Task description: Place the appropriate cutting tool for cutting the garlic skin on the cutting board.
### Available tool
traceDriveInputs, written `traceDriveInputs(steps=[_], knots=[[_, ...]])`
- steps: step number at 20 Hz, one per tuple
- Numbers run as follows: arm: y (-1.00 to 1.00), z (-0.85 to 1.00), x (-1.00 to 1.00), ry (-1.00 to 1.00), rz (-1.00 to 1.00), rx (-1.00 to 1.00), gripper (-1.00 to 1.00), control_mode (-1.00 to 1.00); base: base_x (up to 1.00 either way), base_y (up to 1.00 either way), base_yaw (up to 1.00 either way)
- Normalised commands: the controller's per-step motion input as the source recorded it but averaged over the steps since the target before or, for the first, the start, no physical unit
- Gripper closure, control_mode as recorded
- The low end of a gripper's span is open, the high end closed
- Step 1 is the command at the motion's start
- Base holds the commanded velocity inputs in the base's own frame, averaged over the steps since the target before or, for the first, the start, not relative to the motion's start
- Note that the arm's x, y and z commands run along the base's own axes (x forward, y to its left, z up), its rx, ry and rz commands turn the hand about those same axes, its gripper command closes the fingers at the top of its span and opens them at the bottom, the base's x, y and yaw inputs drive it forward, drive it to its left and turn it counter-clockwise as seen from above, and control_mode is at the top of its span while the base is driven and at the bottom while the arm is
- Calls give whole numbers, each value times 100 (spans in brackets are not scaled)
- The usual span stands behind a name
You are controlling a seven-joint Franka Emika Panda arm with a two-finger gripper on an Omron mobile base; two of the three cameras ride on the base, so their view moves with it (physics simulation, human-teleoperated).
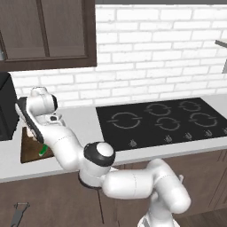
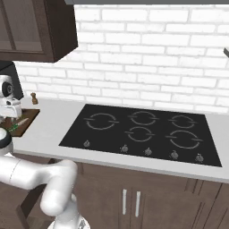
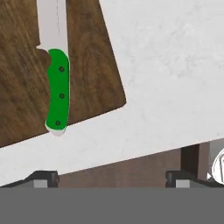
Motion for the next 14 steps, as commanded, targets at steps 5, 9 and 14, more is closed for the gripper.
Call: traceDriveInputs(steps=[5, 9, 14], knots=[[-93, 37, -100, -11, 0, 0, -100, -100, 0, 0, 0], [-100, 29, -100, -21, 0, 0, -100, -100, 0, 0, 0], [-100, 68, -100, -9, 0, 2, -100, -100, 0, 0, 0]])
